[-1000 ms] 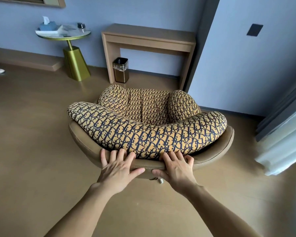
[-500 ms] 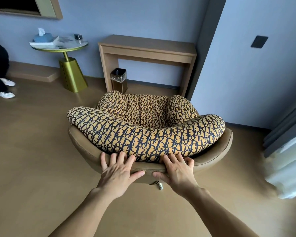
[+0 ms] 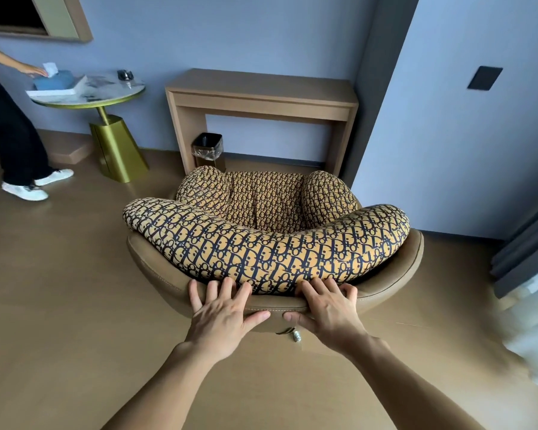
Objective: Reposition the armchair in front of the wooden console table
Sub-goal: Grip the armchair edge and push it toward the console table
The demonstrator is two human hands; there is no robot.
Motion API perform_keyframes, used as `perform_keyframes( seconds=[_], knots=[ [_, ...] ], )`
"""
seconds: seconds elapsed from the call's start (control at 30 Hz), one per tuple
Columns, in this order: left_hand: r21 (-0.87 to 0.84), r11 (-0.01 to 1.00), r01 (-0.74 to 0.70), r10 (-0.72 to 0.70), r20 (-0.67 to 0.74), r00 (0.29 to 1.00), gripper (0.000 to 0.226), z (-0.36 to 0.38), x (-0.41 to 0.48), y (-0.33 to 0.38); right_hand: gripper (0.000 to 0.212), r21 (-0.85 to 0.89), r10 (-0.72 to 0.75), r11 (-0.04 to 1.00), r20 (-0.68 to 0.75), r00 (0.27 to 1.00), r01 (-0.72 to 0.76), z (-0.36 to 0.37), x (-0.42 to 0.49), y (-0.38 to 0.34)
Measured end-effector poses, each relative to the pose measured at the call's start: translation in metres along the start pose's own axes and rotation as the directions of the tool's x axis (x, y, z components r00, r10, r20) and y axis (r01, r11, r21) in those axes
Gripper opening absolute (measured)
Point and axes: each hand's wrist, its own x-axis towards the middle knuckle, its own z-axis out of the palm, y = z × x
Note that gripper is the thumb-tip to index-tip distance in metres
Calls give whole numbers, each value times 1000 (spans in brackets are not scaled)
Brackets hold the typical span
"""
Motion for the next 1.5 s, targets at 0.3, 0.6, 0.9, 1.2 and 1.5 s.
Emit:
perform_keyframes(
  seconds=[0.3, 0.6, 0.9, 1.2, 1.5],
  knots=[
    [-7, 1000, 1, -1, 5, 1000, 83, -3, 68, -9, 79, 30, 0, 1000, 4, 1000, 0, 2, 67, 24],
    [-26, 1000, 6, -5, 41, 999, 82, -10, 129, -12, 80, 22, -12, 1000, 2, 1000, 12, 5, 125, 48],
    [-58, 998, 33, -29, 73, 997, 78, -15, 193, -17, 77, 37, -22, 999, -32, 999, 23, 11, 186, 68],
    [-41, 997, 59, -55, 90, 994, 80, -17, 237, -11, 80, 1, -16, 1000, 40, 999, 16, 10, 228, 94],
    [-29, 998, 51, -46, 168, 985, 72, -28, 227, -5, 73, -67, 62, 997, 246, 967, -47, -12, 219, 82]
  ],
)
